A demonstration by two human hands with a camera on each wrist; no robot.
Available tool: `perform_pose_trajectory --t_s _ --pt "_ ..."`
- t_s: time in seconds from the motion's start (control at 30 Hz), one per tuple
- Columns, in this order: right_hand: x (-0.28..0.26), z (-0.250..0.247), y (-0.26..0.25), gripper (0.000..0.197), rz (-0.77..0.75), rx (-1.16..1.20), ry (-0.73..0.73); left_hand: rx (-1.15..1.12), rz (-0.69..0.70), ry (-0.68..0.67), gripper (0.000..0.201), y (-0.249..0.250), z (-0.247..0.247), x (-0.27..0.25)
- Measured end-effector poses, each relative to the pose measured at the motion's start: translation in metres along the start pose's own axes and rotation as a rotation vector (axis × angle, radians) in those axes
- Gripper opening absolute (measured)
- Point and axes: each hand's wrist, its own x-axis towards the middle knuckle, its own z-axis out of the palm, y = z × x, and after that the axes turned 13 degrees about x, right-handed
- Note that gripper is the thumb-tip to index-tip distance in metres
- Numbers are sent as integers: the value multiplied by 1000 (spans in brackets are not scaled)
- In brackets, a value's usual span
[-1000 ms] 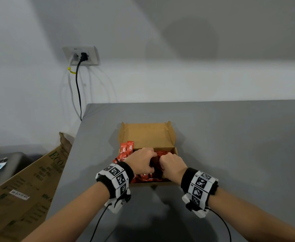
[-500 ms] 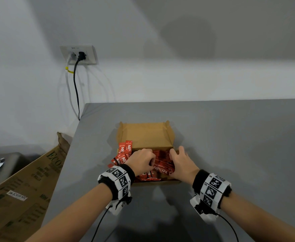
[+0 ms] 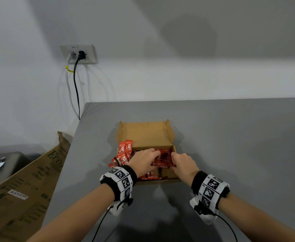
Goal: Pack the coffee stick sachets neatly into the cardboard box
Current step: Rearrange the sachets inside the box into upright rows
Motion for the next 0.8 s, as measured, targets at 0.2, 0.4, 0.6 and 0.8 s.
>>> perform_pose_trajectory --t_s 0.2,0.4,0.6,0.8 --pt "-3 -10 -1 24 25 -12 -21 3 -18 -15 17 -4 2 -1" --pt "2 -5 3 7 17 -6 35 -25 -38 -36 13 -4 3 1" --pt "-1 -1 4 15 -6 -13 73 -38 -43 -21 12 -5 6 2" --pt "-2 -6 -2 17 -8 21 78 -26 -51 -12 15 -5 5 3"
